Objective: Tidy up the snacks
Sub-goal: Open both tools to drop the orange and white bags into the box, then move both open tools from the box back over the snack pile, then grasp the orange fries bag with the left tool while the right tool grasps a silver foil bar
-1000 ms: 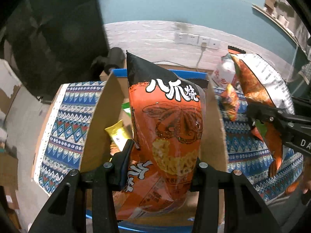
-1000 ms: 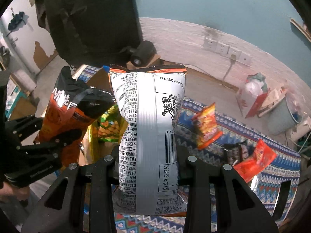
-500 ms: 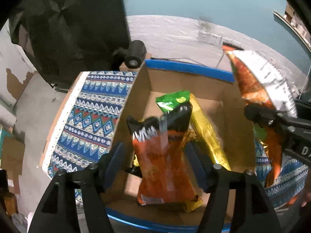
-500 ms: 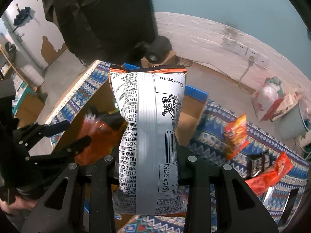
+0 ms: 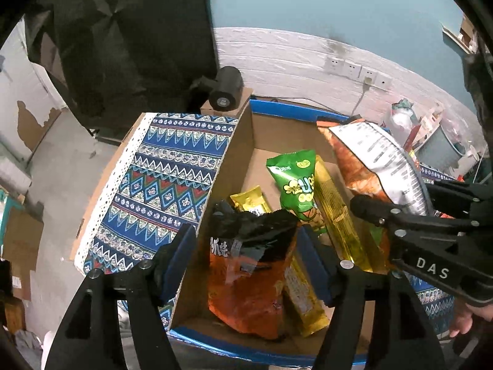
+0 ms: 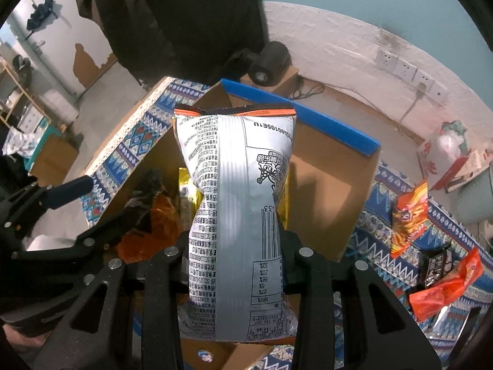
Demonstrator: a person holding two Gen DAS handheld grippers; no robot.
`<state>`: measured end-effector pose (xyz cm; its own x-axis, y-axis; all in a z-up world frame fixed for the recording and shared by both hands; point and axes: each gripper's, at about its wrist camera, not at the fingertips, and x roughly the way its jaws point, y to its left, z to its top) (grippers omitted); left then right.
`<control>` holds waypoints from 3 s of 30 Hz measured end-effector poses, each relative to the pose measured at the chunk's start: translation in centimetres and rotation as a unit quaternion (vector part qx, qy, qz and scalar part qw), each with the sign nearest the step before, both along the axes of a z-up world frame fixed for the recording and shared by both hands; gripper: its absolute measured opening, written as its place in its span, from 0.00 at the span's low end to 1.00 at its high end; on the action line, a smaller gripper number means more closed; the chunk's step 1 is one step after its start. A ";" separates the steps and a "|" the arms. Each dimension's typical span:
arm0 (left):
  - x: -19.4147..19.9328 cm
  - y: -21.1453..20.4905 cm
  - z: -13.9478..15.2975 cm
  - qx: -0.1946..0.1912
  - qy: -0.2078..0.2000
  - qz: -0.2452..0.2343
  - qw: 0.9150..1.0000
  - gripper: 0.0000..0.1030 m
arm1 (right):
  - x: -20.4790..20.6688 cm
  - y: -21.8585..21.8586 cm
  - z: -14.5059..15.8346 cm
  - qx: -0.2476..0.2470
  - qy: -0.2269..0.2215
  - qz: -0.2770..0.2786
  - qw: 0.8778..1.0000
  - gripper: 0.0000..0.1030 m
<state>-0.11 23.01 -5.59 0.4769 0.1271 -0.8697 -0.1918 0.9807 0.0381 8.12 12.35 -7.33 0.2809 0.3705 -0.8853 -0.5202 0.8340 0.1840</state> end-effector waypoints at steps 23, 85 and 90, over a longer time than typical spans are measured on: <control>0.8 -5.2 1.0 -0.001 0.001 -0.043 0.999 0.72 | -1.4 -6.8 4.6 -0.024 -0.073 -0.050 0.996 0.72; 14.4 -24.7 -8.1 -0.068 0.102 -0.057 0.991 0.83 | 3.4 -40.4 -5.9 -0.099 0.071 -0.207 0.971 0.73; 15.9 -24.5 -8.9 -0.115 0.094 -0.012 0.989 0.83 | 4.0 -40.5 -7.8 -0.095 0.082 -0.208 0.970 0.73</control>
<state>15.83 -1.53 -14.53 0.3052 -0.0940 -0.9477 -0.1800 0.9715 -0.1543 12.12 -28.16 -15.18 0.2216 0.0807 -0.9718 -0.1083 0.9924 0.0577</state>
